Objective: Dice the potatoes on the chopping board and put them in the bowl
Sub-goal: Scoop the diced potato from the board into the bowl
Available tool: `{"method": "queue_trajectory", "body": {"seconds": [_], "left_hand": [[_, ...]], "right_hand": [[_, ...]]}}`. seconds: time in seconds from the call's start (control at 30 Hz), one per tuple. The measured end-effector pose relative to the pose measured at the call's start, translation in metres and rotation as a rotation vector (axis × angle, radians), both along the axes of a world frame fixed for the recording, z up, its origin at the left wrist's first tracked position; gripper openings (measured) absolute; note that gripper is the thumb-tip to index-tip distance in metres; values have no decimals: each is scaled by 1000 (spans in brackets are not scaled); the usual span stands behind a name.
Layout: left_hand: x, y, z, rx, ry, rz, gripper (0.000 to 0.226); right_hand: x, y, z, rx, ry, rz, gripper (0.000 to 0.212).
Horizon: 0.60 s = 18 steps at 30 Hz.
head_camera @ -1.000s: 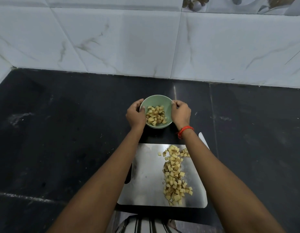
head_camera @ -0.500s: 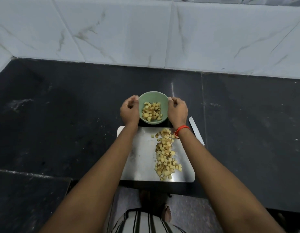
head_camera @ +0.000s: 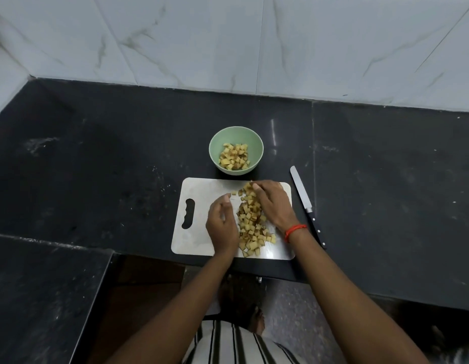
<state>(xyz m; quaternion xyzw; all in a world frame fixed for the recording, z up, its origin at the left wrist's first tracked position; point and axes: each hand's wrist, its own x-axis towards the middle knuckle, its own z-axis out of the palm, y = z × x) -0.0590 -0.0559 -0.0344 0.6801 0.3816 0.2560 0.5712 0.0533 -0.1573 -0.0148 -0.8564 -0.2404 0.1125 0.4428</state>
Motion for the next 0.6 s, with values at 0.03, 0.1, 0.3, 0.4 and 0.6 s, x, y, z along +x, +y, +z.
{"method": "queue_trajectory", "body": {"seconds": [0.03,0.1,0.3,0.4,0.6], "left_hand": [[0,-5,2,8,-5,-32,31],[3,-10,5,30,-12,-86,31],[18,-20,2,124,-7,-221,33],[23,-25,4,135,8,-231,31],[35,-32,7,15,38,-166,32]], "right_hand": [[-2,-1,-2,1,0,15,39],[-9,-4,-8,43,-1,-5,38],[-38,-2,-11,320,80,-151,25],[-46,6,-12,406,119,-271,21],[-52,23,-3,570,352,-524,19]]}}
